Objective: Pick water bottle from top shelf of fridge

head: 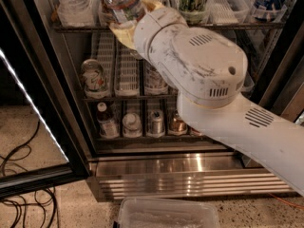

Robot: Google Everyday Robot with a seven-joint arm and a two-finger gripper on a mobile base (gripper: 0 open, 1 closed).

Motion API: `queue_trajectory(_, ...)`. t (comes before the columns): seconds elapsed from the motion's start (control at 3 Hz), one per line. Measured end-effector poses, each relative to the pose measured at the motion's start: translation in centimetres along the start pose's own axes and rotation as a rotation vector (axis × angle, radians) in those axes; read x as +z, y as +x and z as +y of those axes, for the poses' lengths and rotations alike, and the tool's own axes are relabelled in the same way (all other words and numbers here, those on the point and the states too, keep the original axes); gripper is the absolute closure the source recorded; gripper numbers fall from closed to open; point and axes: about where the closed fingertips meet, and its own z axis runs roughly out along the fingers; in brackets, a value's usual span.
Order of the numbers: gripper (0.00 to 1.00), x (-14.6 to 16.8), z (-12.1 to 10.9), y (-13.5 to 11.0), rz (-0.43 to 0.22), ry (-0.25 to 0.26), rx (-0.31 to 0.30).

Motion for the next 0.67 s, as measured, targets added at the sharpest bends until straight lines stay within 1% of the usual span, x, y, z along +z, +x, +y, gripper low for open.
queue_trajectory(0.33, 1.00, -1.0, -0.5, 2.4, 0.016, -0.022, 0.024)
queue_trajectory(0.67, 1.00, -3.5, 0.0, 3.5, 0.014, -0.083, 0.086)
